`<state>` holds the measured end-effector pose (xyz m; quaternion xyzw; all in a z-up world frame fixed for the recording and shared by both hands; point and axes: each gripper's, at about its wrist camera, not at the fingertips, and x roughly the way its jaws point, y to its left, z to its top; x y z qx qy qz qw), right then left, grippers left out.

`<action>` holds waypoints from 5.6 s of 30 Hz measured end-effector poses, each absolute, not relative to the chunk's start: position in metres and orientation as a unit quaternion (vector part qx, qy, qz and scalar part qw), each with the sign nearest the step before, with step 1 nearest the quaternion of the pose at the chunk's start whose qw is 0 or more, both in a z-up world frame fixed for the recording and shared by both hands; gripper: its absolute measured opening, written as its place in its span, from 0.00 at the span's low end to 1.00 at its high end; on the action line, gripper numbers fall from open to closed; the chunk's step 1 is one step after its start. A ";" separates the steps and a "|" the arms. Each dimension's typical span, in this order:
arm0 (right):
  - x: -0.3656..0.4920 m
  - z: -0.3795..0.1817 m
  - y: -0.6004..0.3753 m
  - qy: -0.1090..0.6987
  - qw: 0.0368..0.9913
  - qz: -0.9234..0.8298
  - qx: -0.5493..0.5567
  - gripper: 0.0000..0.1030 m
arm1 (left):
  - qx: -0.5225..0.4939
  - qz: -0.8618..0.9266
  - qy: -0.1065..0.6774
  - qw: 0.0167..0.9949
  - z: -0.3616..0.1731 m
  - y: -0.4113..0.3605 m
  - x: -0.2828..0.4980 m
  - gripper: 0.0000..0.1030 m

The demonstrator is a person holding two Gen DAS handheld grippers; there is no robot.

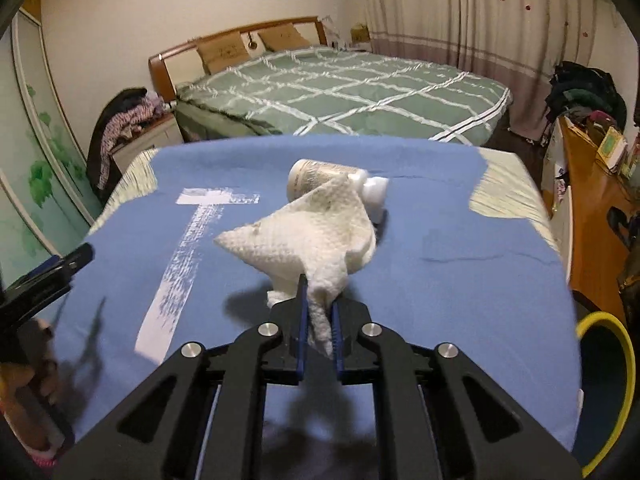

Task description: Collect trash

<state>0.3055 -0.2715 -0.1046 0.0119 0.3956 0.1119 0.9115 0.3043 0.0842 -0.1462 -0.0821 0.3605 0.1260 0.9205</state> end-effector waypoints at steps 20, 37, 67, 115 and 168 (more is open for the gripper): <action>0.197 -0.104 -0.473 0.347 0.915 -0.162 0.131 0.12 | -0.061 0.081 0.359 0.928 -0.144 0.060 0.300 0.92; 0.169 -0.133 -0.533 0.334 0.886 -0.231 0.224 0.49 | -0.014 -0.036 0.385 0.922 -0.119 -0.019 0.308 0.95; 0.190 -0.138 -0.498 0.330 0.906 -0.168 0.205 0.54 | 0.102 -0.076 0.419 0.899 -0.148 -0.192 0.465 0.95; 0.032 -0.110 -0.561 0.299 0.913 -0.199 0.193 0.58 | 0.180 -0.340 0.453 0.804 -0.163 -0.518 0.265 0.81; -0.001 -0.023 -0.409 0.223 0.971 -0.062 0.052 0.85 | -0.015 -0.047 0.279 0.959 -0.028 -0.045 0.037 0.95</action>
